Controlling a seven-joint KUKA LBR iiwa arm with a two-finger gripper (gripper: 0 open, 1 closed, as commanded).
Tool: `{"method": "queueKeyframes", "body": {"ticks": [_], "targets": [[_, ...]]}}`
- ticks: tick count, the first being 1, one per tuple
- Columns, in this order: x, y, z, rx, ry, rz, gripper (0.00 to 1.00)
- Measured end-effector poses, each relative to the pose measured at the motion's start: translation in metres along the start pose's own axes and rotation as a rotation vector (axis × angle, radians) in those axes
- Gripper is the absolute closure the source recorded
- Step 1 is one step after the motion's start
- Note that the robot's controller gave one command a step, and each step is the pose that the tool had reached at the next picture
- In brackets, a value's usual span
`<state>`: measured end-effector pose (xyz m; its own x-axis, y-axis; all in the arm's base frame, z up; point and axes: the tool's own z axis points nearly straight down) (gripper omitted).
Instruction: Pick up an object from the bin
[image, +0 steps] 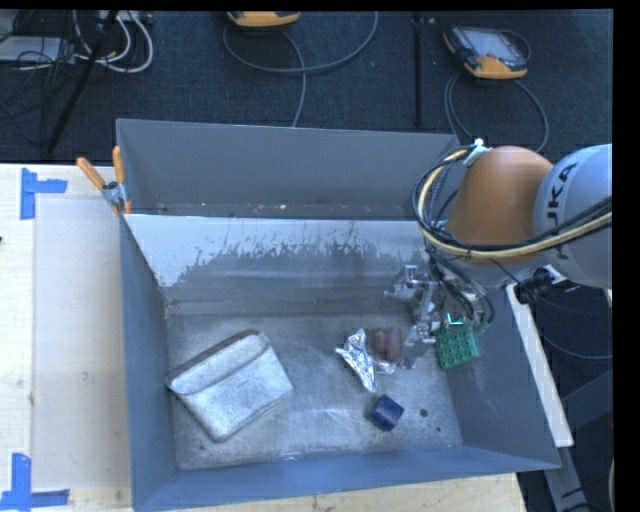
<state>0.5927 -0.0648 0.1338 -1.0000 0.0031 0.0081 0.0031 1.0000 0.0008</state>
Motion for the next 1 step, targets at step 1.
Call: {"method": "queueKeyframes", "body": {"ticks": [1], "targets": [[-0.0030,0.0097,0.0604,0.001,-0.011,-0.196,0.00]]}}
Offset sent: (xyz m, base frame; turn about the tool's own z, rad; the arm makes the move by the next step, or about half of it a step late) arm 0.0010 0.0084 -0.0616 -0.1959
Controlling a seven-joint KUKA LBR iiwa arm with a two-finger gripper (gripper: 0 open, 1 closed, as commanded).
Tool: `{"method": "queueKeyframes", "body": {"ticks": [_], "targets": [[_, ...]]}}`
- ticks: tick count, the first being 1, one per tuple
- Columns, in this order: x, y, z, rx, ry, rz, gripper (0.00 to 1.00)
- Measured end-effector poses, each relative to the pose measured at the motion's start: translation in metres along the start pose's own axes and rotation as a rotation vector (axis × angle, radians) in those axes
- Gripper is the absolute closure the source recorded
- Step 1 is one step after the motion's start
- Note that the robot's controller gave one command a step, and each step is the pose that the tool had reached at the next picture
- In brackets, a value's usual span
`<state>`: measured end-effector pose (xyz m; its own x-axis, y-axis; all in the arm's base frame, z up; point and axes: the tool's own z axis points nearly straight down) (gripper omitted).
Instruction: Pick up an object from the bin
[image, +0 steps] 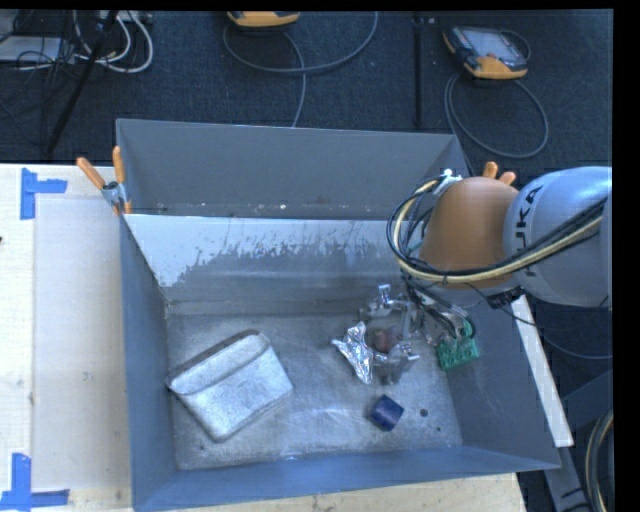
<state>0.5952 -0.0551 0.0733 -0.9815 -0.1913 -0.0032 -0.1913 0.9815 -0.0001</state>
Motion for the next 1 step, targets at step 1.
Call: {"method": "queueKeyframes", "body": {"ticks": [1], "targets": [[-0.0011,-0.0002,-0.0026,0.001,-0.001,-0.001,1.00]]}}
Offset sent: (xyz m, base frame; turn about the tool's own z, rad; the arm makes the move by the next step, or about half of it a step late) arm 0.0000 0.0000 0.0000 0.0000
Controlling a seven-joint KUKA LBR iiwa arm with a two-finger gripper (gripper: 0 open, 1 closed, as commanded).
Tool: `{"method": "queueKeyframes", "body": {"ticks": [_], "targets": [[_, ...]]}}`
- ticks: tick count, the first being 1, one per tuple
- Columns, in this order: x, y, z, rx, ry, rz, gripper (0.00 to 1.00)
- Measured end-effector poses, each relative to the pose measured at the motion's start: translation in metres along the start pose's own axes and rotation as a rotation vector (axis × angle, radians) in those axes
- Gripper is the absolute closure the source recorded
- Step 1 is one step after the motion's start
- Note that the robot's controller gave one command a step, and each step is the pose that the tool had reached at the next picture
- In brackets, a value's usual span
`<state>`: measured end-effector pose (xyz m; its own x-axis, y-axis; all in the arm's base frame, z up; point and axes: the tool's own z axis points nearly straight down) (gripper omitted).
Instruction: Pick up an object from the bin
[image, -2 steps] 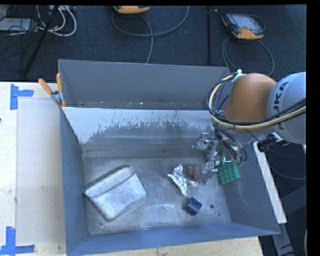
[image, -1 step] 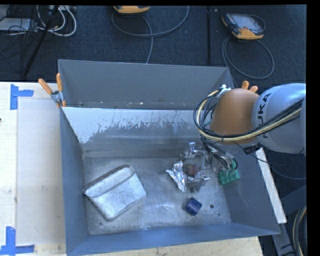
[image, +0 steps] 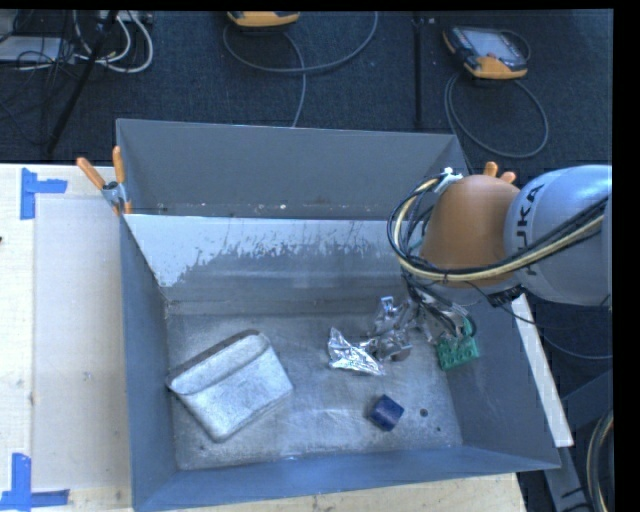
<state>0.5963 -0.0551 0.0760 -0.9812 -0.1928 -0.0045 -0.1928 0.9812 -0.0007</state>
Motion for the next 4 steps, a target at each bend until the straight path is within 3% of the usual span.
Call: {"method": "queueKeyframes", "body": {"ticks": [1,2,3,4], "targets": [[0.0056,-0.0277,-0.1549,0.002,-0.004,-0.270,1.00],[0.0069,-0.0274,-0.1509,-0.002,0.002,-0.267,0.00],[0.0070,-0.0277,-0.1508,-0.002,0.002,-0.265,1.00],[0.0071,-0.0279,-0.1508,-0.002,0.002,-0.264,0.00]]}}
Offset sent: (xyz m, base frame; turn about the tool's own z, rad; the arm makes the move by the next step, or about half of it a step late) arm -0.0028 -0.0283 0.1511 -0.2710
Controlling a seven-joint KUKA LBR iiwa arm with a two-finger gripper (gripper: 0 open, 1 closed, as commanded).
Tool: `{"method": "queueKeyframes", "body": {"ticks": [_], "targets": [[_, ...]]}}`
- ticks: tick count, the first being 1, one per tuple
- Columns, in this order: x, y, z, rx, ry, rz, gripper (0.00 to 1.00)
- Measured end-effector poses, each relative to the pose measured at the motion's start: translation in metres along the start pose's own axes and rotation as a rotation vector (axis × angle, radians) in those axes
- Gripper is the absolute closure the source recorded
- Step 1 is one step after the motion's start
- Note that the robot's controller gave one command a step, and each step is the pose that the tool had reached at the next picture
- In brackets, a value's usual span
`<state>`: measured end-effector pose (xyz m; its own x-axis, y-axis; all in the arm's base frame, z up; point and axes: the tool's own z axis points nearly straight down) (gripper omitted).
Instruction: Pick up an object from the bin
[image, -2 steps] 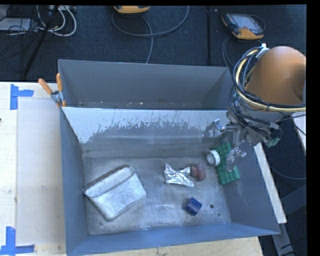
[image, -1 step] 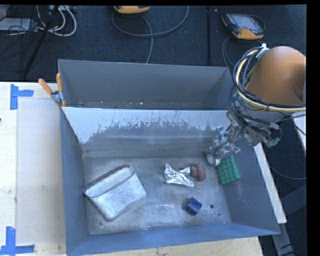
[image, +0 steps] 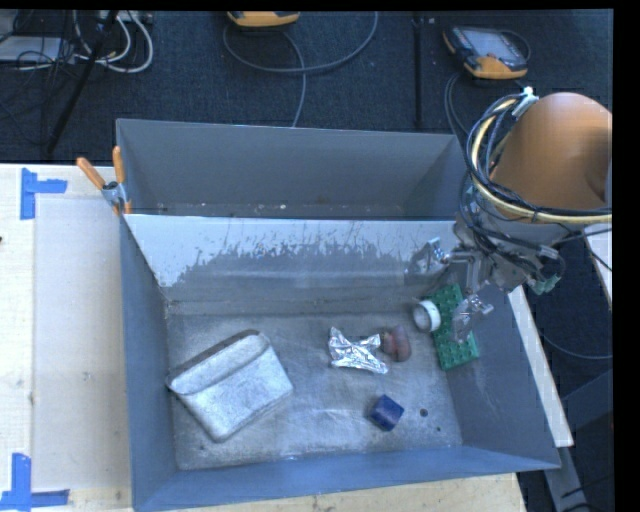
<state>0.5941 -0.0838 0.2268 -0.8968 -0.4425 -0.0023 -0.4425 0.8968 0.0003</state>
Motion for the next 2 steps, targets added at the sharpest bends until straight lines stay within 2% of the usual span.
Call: {"method": "queueKeyframes", "body": {"ticks": [1,2], "targets": [[-0.0225,0.0071,0.1541,-0.002,0.001,-0.072,0.00],[-0.0236,0.0060,0.1493,0.001,-0.002,-0.072,1.00]]}}
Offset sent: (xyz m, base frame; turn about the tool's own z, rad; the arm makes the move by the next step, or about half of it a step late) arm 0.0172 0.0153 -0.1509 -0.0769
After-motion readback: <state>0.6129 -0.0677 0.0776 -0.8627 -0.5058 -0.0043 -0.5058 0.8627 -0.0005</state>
